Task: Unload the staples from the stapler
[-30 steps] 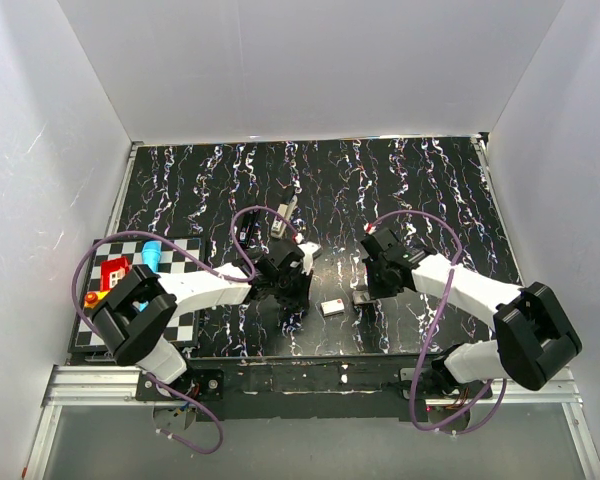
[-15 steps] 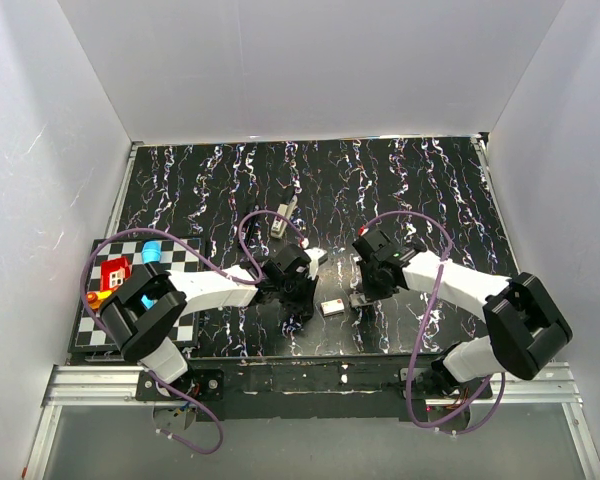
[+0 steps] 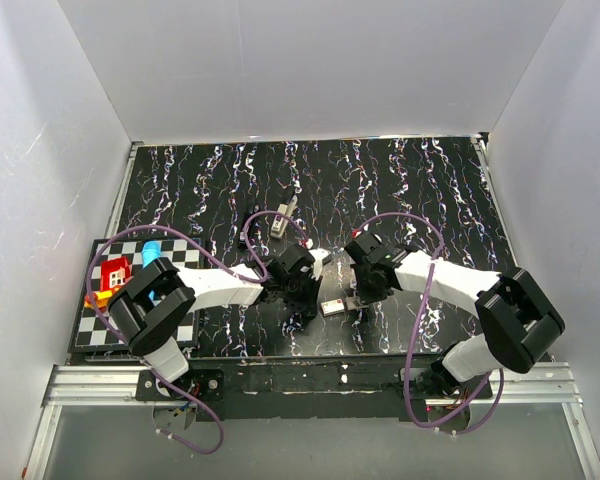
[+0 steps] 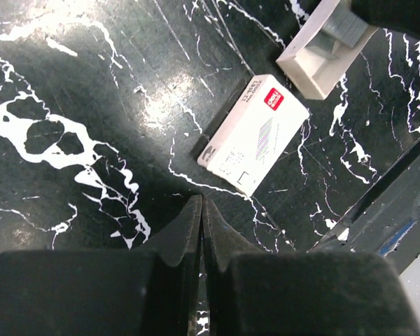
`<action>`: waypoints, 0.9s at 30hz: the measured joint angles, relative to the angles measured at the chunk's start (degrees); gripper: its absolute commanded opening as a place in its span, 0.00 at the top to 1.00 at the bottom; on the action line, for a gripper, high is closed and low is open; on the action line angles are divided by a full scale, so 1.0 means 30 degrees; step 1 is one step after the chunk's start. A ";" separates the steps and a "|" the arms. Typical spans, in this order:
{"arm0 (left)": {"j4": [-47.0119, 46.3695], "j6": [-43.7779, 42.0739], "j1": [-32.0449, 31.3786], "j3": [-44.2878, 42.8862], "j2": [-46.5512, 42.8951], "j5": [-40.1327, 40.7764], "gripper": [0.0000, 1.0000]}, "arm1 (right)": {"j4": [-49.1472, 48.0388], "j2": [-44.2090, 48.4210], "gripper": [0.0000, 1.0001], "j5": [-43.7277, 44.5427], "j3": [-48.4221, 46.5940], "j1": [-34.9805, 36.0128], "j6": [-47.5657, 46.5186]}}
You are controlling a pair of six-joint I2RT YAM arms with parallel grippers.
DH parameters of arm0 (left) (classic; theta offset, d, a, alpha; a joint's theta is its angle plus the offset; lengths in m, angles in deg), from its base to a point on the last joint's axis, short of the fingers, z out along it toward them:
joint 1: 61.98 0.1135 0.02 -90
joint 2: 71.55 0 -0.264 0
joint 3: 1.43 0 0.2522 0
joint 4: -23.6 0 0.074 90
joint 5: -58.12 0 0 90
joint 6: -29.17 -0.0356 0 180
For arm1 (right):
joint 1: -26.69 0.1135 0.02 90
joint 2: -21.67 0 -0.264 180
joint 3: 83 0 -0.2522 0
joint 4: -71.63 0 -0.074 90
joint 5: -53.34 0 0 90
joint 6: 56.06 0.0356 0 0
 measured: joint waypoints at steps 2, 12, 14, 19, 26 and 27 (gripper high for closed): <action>-0.0087 -0.0015 0.0000 -0.0138 0.0146 -0.0087 1.00 | 0.0000 -0.0117 0.99 0.0029 -0.0015 0.0124 0.0087; -0.0284 -0.0073 0.0000 -0.0481 0.0568 -0.0277 1.00 | 0.0044 -0.0364 0.99 0.0321 -0.0364 0.0612 0.0379; -0.0321 -0.0073 0.0000 -0.0554 0.0641 -0.0313 1.00 | 0.0087 -0.0466 0.99 0.0430 -0.0459 0.0699 0.0401; -0.0386 -0.0080 0.0000 -0.0648 0.0765 -0.0423 1.00 | 0.0168 -0.0794 0.99 0.0583 -0.0634 0.0911 0.0408; -0.0423 -0.0109 0.0000 -0.0656 0.0780 -0.0474 1.00 | 0.0576 -0.1049 0.99 0.0838 -0.1013 0.1151 0.0444; -0.0423 -0.0124 0.0000 -0.0656 0.0780 -0.0474 1.00 | 0.0612 -0.1122 0.99 0.0874 -0.1100 0.1188 0.0452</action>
